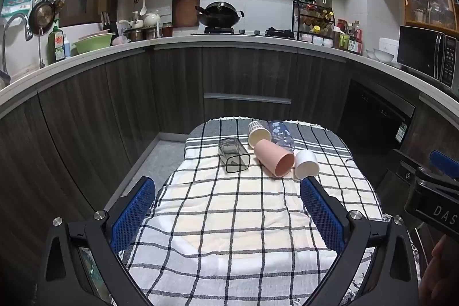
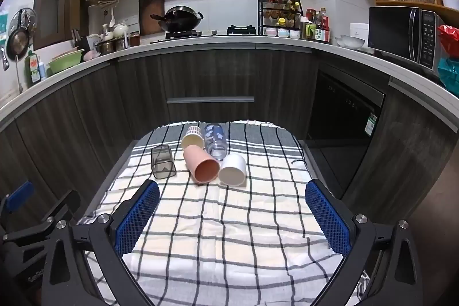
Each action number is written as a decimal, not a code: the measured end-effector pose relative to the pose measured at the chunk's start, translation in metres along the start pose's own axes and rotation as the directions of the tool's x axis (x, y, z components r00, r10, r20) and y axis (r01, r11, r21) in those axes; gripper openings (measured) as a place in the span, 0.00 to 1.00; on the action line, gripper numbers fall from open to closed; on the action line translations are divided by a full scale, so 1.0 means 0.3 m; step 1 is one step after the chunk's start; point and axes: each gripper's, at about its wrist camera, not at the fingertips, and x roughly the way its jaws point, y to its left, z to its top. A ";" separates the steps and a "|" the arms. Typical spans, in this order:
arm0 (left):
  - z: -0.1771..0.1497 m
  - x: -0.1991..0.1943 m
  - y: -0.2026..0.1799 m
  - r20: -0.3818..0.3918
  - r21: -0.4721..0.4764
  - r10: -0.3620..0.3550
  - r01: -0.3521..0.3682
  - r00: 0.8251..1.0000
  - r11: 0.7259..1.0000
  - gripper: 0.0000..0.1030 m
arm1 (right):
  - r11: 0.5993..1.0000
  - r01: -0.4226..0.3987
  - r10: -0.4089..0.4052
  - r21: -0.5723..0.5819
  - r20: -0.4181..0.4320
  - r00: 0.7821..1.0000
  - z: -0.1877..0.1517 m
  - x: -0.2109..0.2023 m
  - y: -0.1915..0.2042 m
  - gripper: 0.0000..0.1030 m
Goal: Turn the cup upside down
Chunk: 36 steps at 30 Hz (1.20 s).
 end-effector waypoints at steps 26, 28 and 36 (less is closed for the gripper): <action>0.000 0.001 0.009 -0.008 -0.003 -0.007 0.007 1.000 1.000 1.00 | 1.000 -0.003 0.003 0.011 0.001 1.000 -0.001 0.000 0.000 0.99; -0.002 0.003 0.010 -0.011 -0.002 -0.008 0.008 1.000 1.000 1.00 | 1.000 -0.004 0.004 0.011 0.000 1.000 -0.001 0.000 0.000 0.99; -0.002 0.012 0.005 -0.017 -0.005 -0.006 0.006 1.000 1.000 1.00 | 1.000 -0.005 0.005 0.013 -0.004 1.000 -0.002 -0.002 0.000 0.99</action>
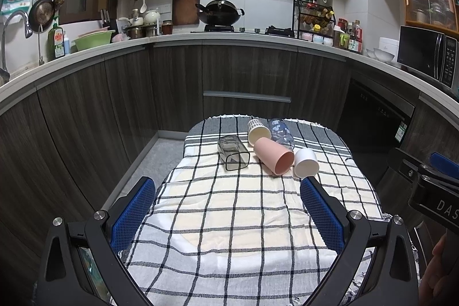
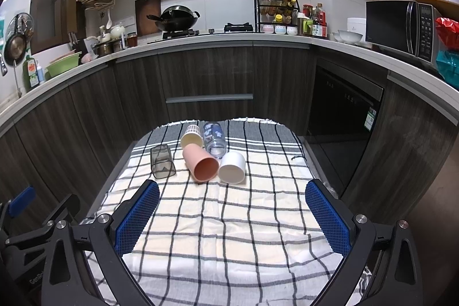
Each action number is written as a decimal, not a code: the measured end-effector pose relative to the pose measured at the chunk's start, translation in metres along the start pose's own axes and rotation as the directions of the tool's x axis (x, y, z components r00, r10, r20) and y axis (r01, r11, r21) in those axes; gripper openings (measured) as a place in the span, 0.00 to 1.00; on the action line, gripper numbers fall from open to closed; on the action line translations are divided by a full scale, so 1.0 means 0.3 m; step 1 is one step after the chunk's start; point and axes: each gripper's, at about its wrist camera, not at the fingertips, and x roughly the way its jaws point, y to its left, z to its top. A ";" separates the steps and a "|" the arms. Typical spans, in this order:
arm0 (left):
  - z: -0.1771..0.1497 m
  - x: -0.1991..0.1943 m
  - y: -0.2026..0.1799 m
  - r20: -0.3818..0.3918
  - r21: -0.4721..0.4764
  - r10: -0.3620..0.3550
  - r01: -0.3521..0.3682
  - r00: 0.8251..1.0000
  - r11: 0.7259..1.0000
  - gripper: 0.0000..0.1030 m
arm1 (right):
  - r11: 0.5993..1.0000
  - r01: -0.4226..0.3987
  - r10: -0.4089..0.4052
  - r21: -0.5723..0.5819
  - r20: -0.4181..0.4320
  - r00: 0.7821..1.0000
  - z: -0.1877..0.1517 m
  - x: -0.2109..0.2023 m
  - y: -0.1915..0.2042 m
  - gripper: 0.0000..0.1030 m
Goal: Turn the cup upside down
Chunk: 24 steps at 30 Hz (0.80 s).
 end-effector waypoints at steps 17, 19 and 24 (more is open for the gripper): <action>-0.004 -0.001 -0.005 0.004 0.000 0.000 0.000 1.000 1.000 1.00 | 1.000 -0.002 0.002 0.005 -0.004 1.000 -0.013 -0.006 -0.001 0.99; -0.004 0.000 -0.005 0.003 0.001 -0.001 0.001 1.000 1.000 1.00 | 1.000 -0.001 0.001 0.005 -0.004 1.000 -0.022 0.004 -0.006 0.99; -0.004 0.000 -0.007 0.003 0.001 -0.001 0.001 1.000 1.000 1.00 | 1.000 -0.002 0.002 0.007 -0.005 1.000 -0.020 0.006 -0.008 0.99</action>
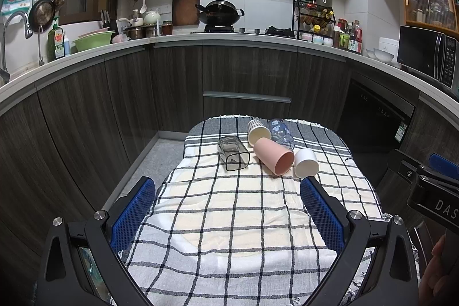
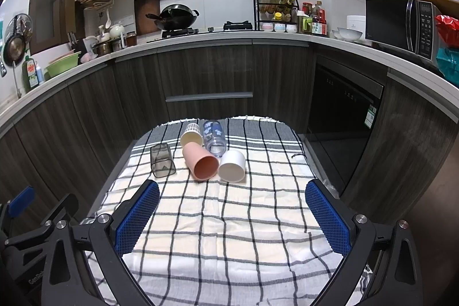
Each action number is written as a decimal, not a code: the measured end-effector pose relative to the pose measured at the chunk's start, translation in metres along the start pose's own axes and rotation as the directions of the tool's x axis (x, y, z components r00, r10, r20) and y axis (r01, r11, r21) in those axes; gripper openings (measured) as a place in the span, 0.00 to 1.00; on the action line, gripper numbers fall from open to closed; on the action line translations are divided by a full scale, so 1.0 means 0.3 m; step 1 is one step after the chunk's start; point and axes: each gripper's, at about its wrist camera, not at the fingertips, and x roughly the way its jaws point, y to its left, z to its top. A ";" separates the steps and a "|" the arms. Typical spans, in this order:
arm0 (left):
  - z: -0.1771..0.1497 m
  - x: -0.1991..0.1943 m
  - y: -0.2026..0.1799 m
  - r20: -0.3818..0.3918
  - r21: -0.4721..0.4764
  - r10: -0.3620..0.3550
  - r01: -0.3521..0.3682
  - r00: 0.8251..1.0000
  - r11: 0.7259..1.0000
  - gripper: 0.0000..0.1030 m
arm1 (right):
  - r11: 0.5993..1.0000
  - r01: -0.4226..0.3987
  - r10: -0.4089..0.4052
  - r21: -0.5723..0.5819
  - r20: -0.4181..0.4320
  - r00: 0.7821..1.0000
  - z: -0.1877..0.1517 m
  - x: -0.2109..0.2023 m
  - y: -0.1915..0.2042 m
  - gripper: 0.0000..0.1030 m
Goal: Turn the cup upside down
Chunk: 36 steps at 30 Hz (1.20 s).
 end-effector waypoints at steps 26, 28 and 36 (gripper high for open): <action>0.000 -0.001 0.005 -0.001 0.000 0.001 -0.001 1.000 1.000 1.00 | 1.000 -0.002 0.002 0.003 -0.004 1.000 -0.013 0.016 -0.005 0.99; -0.001 0.000 0.006 -0.002 -0.001 0.003 -0.003 1.000 1.000 1.00 | 1.000 -0.002 0.002 0.003 -0.004 1.000 -0.015 0.016 -0.006 0.99; -0.002 0.010 0.013 0.001 0.000 0.001 -0.001 1.000 1.000 1.00 | 1.000 -0.003 0.003 0.003 -0.003 1.000 -0.013 0.016 -0.005 0.99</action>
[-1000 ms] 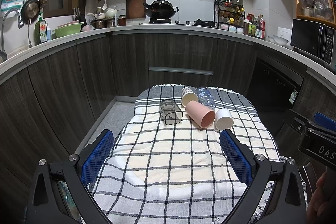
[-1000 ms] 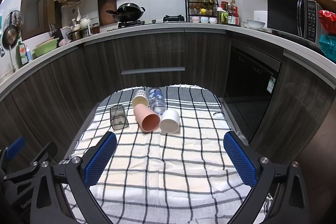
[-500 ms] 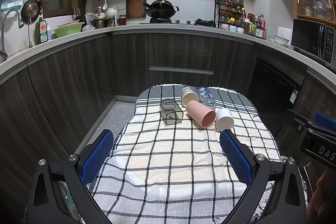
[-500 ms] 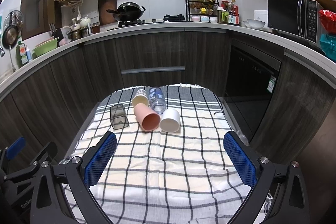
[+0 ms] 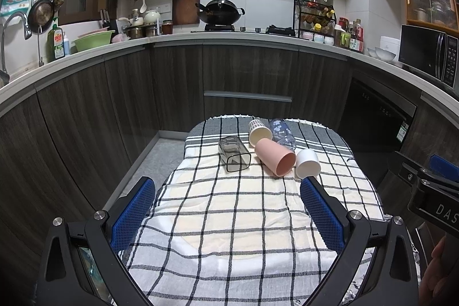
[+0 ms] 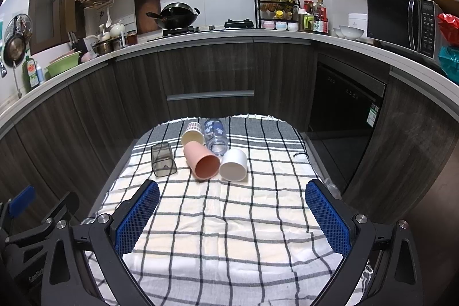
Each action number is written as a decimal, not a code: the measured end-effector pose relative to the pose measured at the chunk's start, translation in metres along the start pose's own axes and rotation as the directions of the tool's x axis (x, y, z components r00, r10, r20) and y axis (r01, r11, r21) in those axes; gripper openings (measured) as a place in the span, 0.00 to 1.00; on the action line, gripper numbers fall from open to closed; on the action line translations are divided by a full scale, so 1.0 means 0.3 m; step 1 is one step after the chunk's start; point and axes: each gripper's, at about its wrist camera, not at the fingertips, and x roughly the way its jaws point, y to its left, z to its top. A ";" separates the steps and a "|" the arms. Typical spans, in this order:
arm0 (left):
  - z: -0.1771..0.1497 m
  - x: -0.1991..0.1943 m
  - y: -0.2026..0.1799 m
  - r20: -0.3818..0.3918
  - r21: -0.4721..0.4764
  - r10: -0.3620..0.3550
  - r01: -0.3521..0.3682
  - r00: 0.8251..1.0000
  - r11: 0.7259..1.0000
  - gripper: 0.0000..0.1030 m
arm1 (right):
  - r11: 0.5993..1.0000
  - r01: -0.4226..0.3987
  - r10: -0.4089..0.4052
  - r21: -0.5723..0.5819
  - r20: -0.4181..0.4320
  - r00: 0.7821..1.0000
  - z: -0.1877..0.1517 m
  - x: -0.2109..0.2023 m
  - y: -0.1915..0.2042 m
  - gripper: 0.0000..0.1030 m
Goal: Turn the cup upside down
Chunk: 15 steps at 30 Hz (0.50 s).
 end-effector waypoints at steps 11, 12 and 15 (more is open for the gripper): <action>0.032 0.102 -0.014 -0.023 0.006 0.010 -0.010 1.000 1.000 1.00 | 0.999 -0.002 0.001 -0.044 -0.019 1.000 -0.006 0.104 0.051 0.99; 0.034 0.115 -0.014 -0.027 0.005 0.012 -0.012 1.000 1.000 1.00 | 0.999 -0.003 0.003 -0.046 -0.018 1.000 0.004 0.113 0.054 0.99; 0.047 0.154 -0.016 -0.040 0.002 0.016 -0.016 0.999 1.000 1.00 | 0.999 -0.007 0.006 -0.053 -0.020 1.000 0.024 0.142 0.056 0.99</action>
